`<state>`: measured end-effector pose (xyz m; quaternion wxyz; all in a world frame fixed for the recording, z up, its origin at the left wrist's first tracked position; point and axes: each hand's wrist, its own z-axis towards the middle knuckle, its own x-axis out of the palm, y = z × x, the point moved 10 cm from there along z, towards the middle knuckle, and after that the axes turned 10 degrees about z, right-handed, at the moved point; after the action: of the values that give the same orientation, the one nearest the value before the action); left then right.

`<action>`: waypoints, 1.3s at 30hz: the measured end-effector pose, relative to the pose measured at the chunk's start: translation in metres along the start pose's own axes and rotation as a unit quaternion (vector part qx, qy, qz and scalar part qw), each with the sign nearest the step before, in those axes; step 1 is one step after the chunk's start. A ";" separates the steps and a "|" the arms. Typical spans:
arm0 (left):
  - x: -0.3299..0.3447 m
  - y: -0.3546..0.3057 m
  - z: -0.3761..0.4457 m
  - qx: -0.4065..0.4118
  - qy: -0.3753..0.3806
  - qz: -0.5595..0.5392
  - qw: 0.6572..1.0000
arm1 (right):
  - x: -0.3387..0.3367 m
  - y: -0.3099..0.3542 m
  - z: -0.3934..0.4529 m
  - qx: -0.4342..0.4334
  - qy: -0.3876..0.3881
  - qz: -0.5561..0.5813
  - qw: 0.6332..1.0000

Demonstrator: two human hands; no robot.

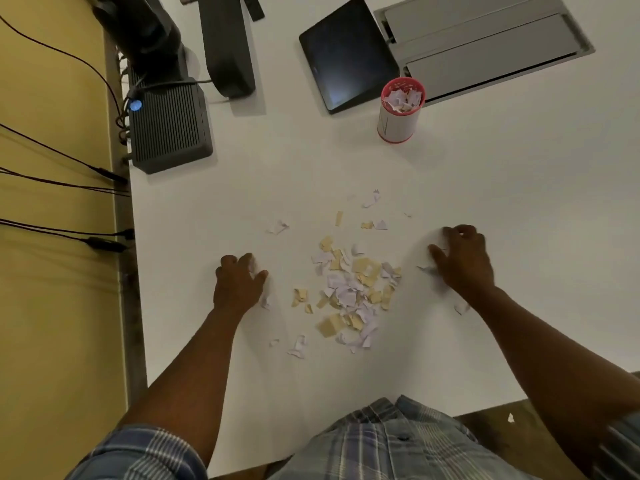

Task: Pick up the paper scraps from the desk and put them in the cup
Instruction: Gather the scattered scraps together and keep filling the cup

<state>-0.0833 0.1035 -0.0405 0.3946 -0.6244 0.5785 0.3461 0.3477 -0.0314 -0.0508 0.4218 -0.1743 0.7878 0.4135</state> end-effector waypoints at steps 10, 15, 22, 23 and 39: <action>0.037 -0.057 -0.053 0.083 0.013 0.008 0.996 | 0.068 0.078 -0.056 -0.141 0.123 -0.078 0.979; 0.057 -0.061 -0.072 0.041 0.040 0.091 0.994 | 0.097 0.090 -0.089 -0.214 0.186 -0.178 0.942; 0.062 -0.066 -0.086 0.048 -0.003 0.061 0.997 | 0.107 0.107 -0.116 -0.299 0.210 -0.189 0.912; 0.062 -0.070 -0.088 0.063 -0.013 0.052 0.997 | 0.108 0.108 -0.119 -0.306 0.215 -0.191 0.908; 0.054 -0.119 -0.096 0.218 -0.036 -0.082 0.972 | 0.100 0.130 -0.114 -0.301 0.220 -0.149 0.916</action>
<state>0.0378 -0.0044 -0.0346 0.5691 -0.5555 0.5721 0.2005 0.1492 -0.0374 -0.0319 0.2221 -0.4948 0.6640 0.5147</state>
